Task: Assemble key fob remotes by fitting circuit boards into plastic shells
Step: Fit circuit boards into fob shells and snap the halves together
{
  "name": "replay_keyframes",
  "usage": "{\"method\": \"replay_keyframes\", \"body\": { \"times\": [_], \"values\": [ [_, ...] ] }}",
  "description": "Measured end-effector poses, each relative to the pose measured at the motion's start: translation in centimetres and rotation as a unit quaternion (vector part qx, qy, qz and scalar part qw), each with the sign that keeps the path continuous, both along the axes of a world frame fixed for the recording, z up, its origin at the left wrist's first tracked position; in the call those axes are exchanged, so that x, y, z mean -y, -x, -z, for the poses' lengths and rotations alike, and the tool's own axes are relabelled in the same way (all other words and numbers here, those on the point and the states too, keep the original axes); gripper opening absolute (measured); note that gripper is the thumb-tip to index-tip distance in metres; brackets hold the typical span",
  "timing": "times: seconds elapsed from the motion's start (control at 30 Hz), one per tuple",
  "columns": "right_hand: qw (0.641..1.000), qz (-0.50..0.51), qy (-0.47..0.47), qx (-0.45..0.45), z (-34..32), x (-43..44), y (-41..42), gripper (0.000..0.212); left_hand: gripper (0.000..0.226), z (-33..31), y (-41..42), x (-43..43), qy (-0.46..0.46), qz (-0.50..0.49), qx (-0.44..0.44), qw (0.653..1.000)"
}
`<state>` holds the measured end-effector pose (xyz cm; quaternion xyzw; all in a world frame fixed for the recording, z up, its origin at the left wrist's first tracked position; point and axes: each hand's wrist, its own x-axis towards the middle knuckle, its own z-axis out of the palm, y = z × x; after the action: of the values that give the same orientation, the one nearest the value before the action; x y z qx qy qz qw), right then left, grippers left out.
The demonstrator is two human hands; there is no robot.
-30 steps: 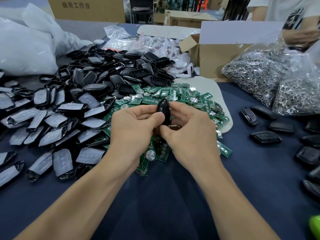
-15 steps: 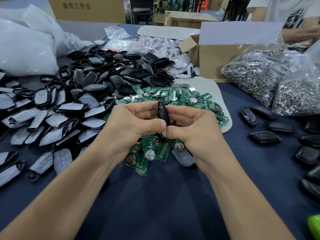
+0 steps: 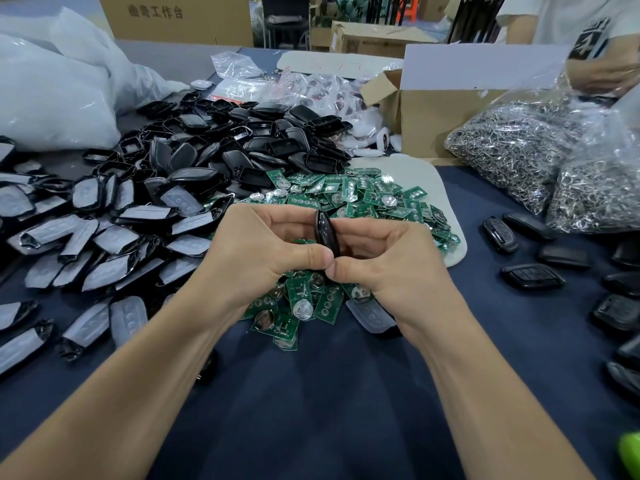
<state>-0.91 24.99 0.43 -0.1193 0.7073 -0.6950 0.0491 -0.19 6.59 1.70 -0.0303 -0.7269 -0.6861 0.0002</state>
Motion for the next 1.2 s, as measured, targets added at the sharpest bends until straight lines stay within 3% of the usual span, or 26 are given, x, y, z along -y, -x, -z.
{"method": "replay_keyframes", "body": {
  "times": [0.2,0.37,0.47,0.57,0.73,0.9,1.2],
  "values": [
    [0.993,0.037,-0.104,-0.05,-0.3,0.4,-0.4,0.052,0.055,0.0,0.1,0.3,0.014,0.005,-0.003,1.0],
    [0.984,0.067,-0.135,-0.094,-0.4,0.9,-1.0,0.054,0.046,0.1,-0.1,0.5,0.026,0.005,-0.005,1.0],
    [0.975,0.101,-0.165,-0.113,-0.5,1.3,-1.4,0.065,0.033,-0.2,-0.4,0.1,0.0,0.004,-0.001,1.0],
    [0.96,0.135,-0.203,-0.137,-0.3,1.6,-1.5,0.07,0.006,-0.5,-0.5,-0.6,-0.013,-0.042,0.014,0.999],
    [0.946,0.152,-0.228,-0.174,-0.1,2.3,-1.7,0.073,0.018,-0.2,-0.4,-1.5,0.003,-0.106,0.018,0.994],
    [0.982,0.133,-0.115,-0.07,-0.4,1.7,-0.8,0.024,0.031,-0.3,-0.3,-1.1,0.022,-0.074,-0.009,0.997],
    [0.993,0.118,0.012,0.016,-0.4,0.8,-0.5,0.024,0.033,0.1,-0.7,-1.7,0.042,-0.062,-0.077,0.994]
  ]
}}
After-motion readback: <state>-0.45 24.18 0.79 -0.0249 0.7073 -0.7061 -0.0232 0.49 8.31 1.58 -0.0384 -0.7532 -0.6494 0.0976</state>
